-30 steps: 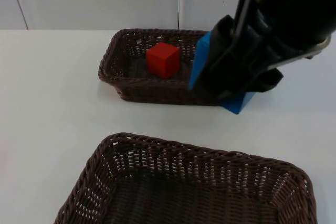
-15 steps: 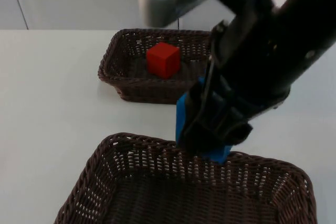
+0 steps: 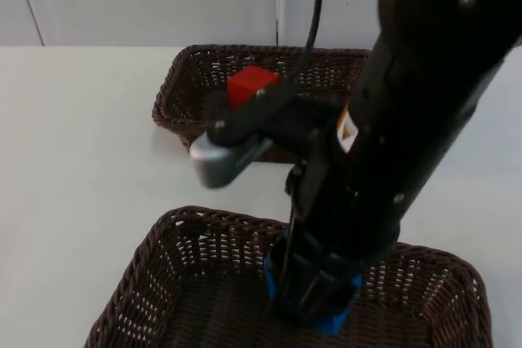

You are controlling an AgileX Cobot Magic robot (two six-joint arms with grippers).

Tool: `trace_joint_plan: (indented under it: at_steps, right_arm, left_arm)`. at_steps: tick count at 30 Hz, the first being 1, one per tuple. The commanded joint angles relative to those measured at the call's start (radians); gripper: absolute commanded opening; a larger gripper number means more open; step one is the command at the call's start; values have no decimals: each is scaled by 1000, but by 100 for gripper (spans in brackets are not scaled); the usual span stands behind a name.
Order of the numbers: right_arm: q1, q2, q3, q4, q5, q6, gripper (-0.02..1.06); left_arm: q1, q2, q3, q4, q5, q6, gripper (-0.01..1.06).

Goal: Pick up one cube with the left hand and place it into the upper basket. Pick up one cube with the right hand and place it into the lower basket.

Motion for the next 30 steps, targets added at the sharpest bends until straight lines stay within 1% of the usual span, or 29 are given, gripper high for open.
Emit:
trace_joint_plan:
  at_steps: [1, 7, 17, 21, 24, 25, 28, 29, 30]
  right_arm:
    - [1, 13, 1, 10, -17, -15, 0]
    - [1, 81, 1, 37, -46, -73, 0]
    - [1, 131, 1, 29, -86, -80, 0]
    - [1, 160, 1, 29, -89, -80, 1]
    - [1, 184, 1, 29, -89, -80, 8]
    - [1, 184, 1, 29, -89, -80, 8]
    - [1, 188, 1, 29, -89, -80, 21]
    - [1, 188, 1, 31, -89, -80, 32]
    - [1, 188, 1, 31, -89, -80, 32]
  left_arm:
    - [2, -6, 4, -13, -8, -6, 83]
    - [2, -6, 4, -13, -8, -6, 83]
    - [2, -6, 4, -13, -8, -6, 83]
    - [2, -6, 4, -13, -8, -6, 83]
    - [2, -6, 4, -13, -8, -6, 83]
    - [2, -6, 4, -13, -8, -6, 83]
    - [2, -6, 4, -13, -6, -6, 83]
    - [2, -6, 4, -13, -6, -6, 83]
    - [2, -6, 4, -13, -6, -6, 83]
